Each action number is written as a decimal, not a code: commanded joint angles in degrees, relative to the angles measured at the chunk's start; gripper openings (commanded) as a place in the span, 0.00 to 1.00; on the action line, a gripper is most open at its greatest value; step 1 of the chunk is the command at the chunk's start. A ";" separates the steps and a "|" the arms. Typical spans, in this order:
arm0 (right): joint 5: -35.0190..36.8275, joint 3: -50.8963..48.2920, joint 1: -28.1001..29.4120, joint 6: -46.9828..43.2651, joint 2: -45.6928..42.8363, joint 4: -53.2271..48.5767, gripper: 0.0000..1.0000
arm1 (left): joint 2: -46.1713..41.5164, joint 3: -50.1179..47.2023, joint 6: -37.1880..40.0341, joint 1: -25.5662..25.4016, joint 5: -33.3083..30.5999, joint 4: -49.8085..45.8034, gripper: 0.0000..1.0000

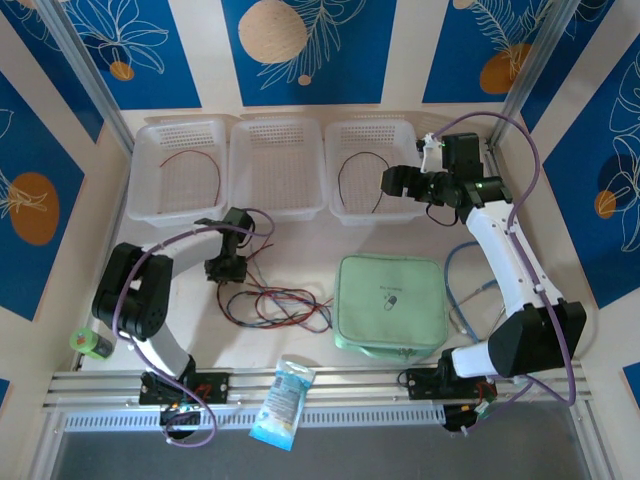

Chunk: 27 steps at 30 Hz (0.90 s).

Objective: Untangle the cables

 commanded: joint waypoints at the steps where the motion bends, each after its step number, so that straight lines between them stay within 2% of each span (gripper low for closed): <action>1: -1.23 -1.59 -0.41 -0.27 -2.10 -0.62 0.81 | 1.55 -1.04 -3.21 0.58 2.05 0.93 0.37; 5: -1.29 -2.50 -0.41 -0.49 -3.04 -0.49 0.81 | 1.64 -3.36 -4.04 1.39 1.19 2.37 0.28; 13: -2.56 -5.41 -0.58 -0.03 -5.56 1.15 0.81 | -0.08 -4.24 -4.66 2.15 7.48 6.63 0.11; 17: -2.86 -8.06 -0.42 0.30 -8.26 1.73 0.81 | -1.14 -3.96 -4.94 2.13 7.66 5.95 0.00; 21: -2.52 -11.41 -0.39 0.21 -12.08 2.01 0.81 | -6.24 -2.88 -4.49 1.97 6.56 3.77 0.00; 27: -1.55 -17.68 0.85 1.09 -19.26 3.16 0.81 | -20.36 2.02 -4.18 0.80 9.02 1.86 0.00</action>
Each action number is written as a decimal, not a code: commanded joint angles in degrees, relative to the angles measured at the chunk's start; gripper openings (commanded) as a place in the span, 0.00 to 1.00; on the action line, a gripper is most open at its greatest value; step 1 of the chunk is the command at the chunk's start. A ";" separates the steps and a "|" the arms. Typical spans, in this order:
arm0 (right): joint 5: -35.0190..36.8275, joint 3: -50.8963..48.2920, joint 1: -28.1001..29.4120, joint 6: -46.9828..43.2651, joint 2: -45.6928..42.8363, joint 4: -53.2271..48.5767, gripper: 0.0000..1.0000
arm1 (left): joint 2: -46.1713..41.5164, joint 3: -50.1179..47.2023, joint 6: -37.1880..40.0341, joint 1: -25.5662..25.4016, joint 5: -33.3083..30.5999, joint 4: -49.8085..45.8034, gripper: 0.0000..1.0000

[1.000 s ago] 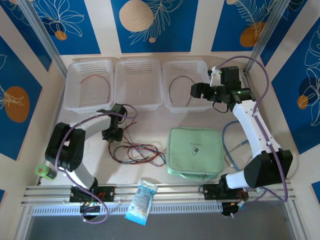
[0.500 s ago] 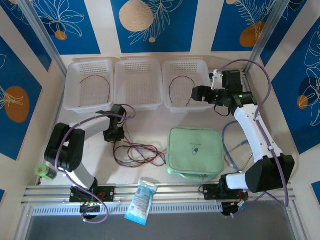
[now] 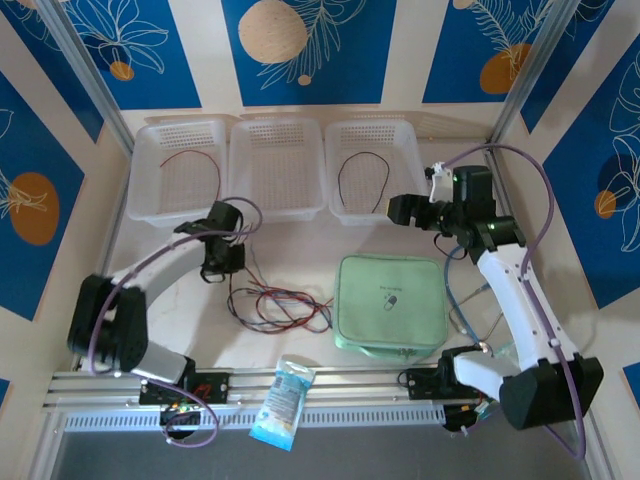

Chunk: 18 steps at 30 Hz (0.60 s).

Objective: Untangle the cables

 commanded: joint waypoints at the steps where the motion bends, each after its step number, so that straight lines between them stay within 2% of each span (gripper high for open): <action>1: -0.07 -3.43 1.27 1.58 -4.62 1.45 0.81 | -7.14 6.13 0.43 -0.51 1.77 -3.22 0.00; 3: 0.53 -5.15 2.12 3.03 -6.94 2.47 0.81 | -8.49 10.19 1.17 -0.53 2.33 -6.07 0.00; 6: 1.95 -5.98 3.23 4.72 -8.85 3.15 0.81 | -9.08 16.24 1.13 -0.52 6.41 -8.89 0.00; 10: 3.02 -5.06 4.37 6.09 -8.74 4.04 0.81 | -7.91 25.38 2.35 -0.52 9.81 -12.38 0.00; 13: 2.74 -3.39 5.13 6.06 -7.40 4.37 0.81 | -6.19 33.64 3.67 -0.84 9.66 -15.97 0.00; 18: 2.63 -0.80 6.34 4.61 -4.44 4.49 0.80 | -6.83 41.55 2.86 -1.02 15.26 -11.78 0.00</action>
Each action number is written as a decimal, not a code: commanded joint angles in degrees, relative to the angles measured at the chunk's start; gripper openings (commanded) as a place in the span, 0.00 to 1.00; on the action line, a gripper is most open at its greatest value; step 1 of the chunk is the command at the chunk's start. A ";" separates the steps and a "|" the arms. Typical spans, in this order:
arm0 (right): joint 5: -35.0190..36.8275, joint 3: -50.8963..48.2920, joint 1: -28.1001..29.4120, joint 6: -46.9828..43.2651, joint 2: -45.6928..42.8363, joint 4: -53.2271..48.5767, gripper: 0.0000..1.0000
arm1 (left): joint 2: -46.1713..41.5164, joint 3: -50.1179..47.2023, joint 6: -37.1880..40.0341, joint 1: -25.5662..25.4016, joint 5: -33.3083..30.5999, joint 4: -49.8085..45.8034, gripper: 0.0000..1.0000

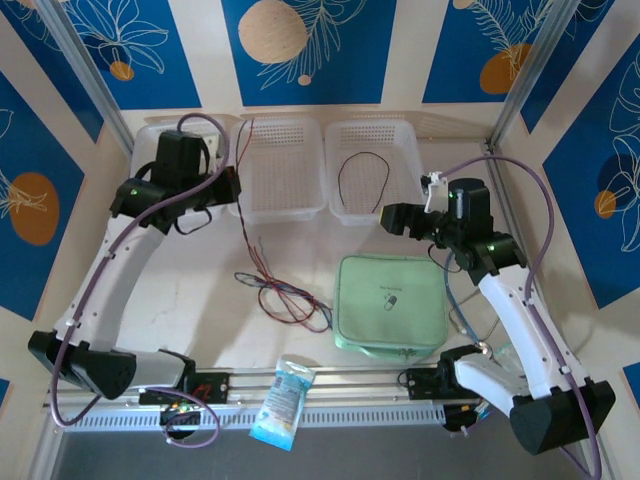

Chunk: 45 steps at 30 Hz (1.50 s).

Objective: Untangle the cables

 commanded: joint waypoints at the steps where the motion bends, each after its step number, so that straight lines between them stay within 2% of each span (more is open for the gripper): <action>1: 0.22 3.01 0.91 -0.14 1.20 0.85 0.80 | -1.49 4.20 -0.11 -0.53 5.85 2.50 0.00; 10: -4.81 6.61 1.50 2.01 4.12 5.91 0.81 | -3.54 4.53 -4.61 -1.28 11.64 22.11 0.00; 17: -9.16 9.27 2.20 2.59 3.10 10.38 0.81 | -4.36 0.01 -3.05 -3.45 13.84 25.96 0.00; 23: -22.36 13.84 3.60 11.41 7.35 15.21 0.76 | -8.41 -12.27 -1.15 -7.30 12.79 33.23 0.00; 29: -18.52 16.15 11.31 11.25 10.96 22.48 0.75 | -10.69 -18.98 -3.24 -9.19 12.28 38.71 0.00; 37: -18.33 21.72 13.88 14.10 16.13 25.89 0.70 | -10.03 -19.58 -4.66 -10.07 13.50 39.97 0.00; 41: -16.36 25.65 14.49 14.46 17.77 23.05 0.67 | -10.18 -20.30 -4.48 -10.85 12.77 40.32 0.00; 45: -9.24 32.41 13.46 17.46 21.87 12.43 0.52 | -10.50 -20.66 -5.17 -11.38 8.67 38.86 0.00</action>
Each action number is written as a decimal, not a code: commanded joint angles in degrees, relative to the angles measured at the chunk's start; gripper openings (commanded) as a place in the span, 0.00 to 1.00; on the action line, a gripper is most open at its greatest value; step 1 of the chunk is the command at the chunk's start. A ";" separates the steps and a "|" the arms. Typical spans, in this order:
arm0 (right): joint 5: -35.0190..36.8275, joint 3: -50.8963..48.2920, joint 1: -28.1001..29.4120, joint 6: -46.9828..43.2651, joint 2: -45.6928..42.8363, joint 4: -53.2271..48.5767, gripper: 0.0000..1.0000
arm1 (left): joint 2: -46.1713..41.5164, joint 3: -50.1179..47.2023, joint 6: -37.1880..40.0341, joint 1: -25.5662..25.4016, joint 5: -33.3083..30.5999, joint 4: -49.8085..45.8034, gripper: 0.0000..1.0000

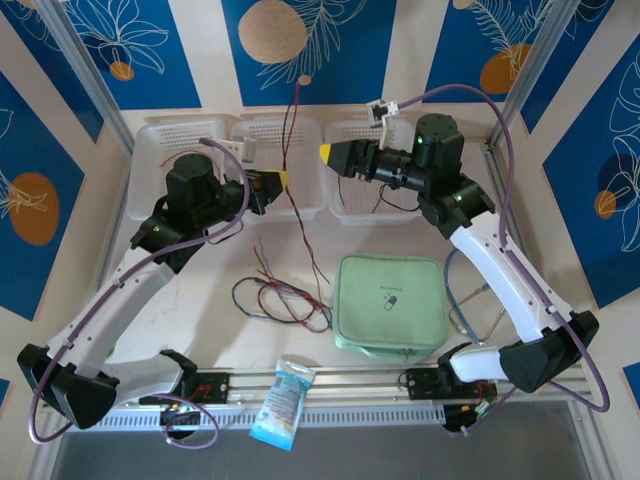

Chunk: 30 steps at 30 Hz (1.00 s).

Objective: Untangle the cables

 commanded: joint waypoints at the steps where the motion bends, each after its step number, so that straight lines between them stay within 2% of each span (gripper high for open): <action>1: 5.74 7.29 -0.52 1.30 3.79 -10.05 0.52 | -1.57 -0.81 -0.57 -0.83 -4.01 0.16 0.00; 4: 10.31 14.03 1.92 -1.16 6.83 -17.07 0.52 | -2.37 -2.16 0.28 -0.94 -8.46 -0.93 0.00; 6: 15.53 16.21 4.87 -3.39 7.75 -18.37 0.55 | -2.87 -3.46 1.14 -1.05 -10.87 -0.67 0.00; 10: 20.46 19.56 8.22 -4.63 9.80 -19.65 0.58 | -2.80 -4.13 3.57 -1.62 -13.96 -2.19 0.00; 19: 17.34 22.37 9.57 -0.90 15.02 -16.91 0.52 | -2.64 -5.64 5.98 -3.09 -15.92 -3.75 0.00; 30: 14.91 30.43 11.23 -0.60 23.32 -18.90 0.50 | -1.88 -5.67 6.26 -5.14 -16.70 -3.86 0.00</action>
